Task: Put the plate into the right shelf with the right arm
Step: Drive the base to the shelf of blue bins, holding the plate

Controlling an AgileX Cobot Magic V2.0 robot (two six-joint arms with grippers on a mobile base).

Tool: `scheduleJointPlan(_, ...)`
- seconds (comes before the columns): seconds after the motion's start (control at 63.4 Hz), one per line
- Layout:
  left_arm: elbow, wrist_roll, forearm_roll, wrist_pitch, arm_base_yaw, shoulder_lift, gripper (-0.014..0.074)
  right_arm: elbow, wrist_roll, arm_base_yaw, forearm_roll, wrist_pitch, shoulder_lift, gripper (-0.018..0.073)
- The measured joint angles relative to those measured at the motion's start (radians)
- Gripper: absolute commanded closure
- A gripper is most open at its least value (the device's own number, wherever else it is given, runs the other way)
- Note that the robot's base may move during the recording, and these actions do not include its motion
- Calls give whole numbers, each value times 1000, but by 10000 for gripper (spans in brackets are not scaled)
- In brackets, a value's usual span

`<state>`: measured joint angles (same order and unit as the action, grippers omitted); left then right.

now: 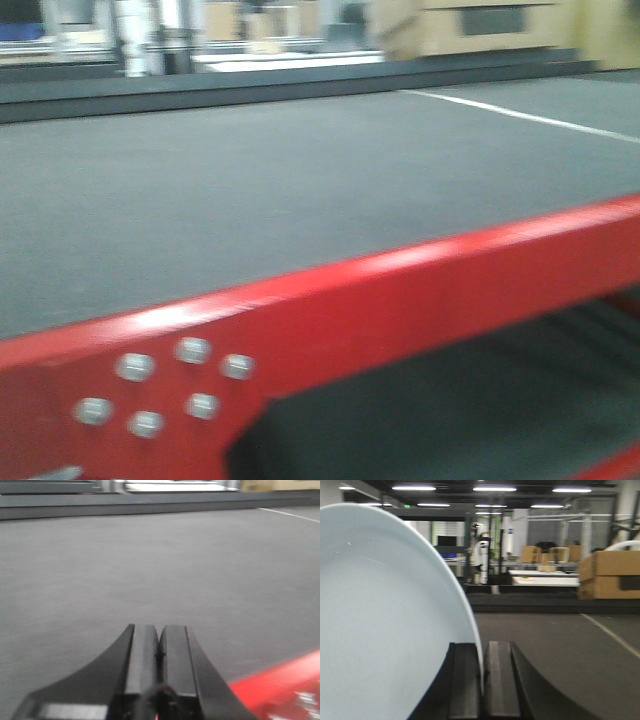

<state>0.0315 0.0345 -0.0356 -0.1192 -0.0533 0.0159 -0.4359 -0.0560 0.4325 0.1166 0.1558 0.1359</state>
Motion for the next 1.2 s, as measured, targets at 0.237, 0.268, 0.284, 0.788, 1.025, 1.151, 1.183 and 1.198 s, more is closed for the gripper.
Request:
scheduleJointPlan(0.237, 0, 0, 0, 0, 0, 0, 643, 0, 0, 0, 0, 0, 0, 503)
scheduleJointPlan(0.268, 0, 0, 0, 0, 0, 0, 643, 0, 0, 0, 0, 0, 0, 503)
scheduleJointPlan(0.284, 0, 0, 0, 0, 0, 0, 643, 0, 0, 0, 0, -2, 0, 503)
scheduleJointPlan(0.788, 0, 0, 0, 0, 0, 0, 643, 0, 0, 0, 0, -2, 0, 503)
scheduleJointPlan(1.025, 0, 0, 0, 0, 0, 0, 643, 0, 0, 0, 0, -2, 0, 503)
scheduleJointPlan(1.151, 0, 0, 0, 0, 0, 0, 643, 0, 0, 0, 0, -2, -2, 503)
scheduleJointPlan(1.183, 0, 0, 0, 0, 0, 0, 643, 0, 0, 0, 0, -2, -4, 503)
scheduleJointPlan(1.198, 0, 0, 0, 0, 0, 0, 643, 0, 0, 0, 0, -2, -4, 503)
